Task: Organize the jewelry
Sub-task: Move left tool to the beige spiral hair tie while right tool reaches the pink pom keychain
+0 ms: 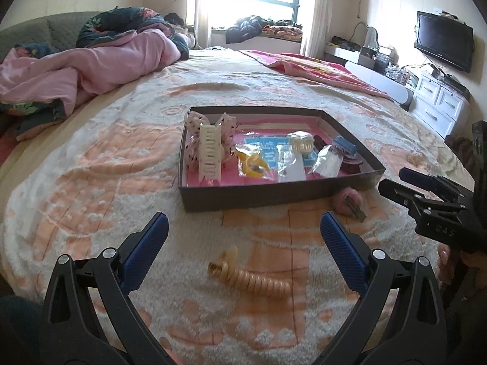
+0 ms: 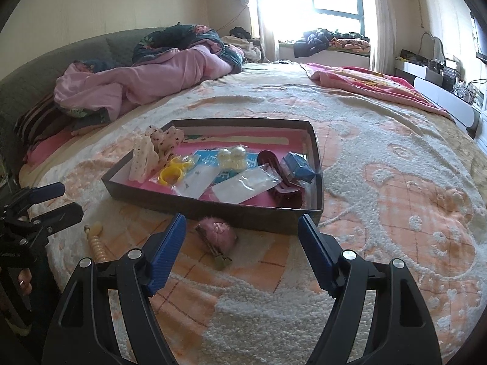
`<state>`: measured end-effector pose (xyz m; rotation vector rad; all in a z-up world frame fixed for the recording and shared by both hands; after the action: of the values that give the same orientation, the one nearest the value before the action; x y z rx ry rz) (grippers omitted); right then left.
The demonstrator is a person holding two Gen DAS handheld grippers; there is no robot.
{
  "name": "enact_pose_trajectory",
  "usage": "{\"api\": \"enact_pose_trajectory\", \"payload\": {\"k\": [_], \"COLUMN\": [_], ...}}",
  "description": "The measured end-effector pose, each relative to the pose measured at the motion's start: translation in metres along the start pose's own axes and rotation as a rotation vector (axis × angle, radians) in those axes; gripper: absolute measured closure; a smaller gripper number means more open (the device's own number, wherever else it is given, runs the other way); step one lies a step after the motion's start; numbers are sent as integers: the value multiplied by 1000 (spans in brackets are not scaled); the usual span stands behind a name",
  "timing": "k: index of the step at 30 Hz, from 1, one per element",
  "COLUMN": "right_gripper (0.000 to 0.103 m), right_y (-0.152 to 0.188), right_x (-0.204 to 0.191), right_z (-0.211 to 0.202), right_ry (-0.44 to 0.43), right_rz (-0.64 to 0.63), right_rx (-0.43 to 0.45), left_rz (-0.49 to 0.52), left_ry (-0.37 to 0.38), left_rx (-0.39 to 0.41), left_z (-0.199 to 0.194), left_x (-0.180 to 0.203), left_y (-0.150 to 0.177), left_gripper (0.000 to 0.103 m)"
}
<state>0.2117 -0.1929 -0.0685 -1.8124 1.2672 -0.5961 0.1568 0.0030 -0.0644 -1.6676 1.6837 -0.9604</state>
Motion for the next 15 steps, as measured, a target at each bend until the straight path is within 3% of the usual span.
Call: {"api": "enact_pose_trajectory", "payload": {"k": [15], "right_gripper": [30], "right_y": [15], "right_x": [-1], "right_z": [16], "right_ry": [0], "right_rz": [-19], "right_rx": [-41], "left_rz": [-59], "left_ry": [21], "left_rx": [-133], "left_z": [-2], "left_x": [-5], "left_y": [45], "left_gripper": [12]}}
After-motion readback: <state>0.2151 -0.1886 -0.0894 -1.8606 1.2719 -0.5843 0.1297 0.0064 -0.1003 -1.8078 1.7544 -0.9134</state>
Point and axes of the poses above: each gripper's, at about its wrist camera, not at the fingertips, and z roughly the way its jaws point, x to its right, y to its underside, the point moved 7 cm from there along z, roughly the way its jaws point, and after that the axes turned 4 degrees about x, right-handed, at the moved point
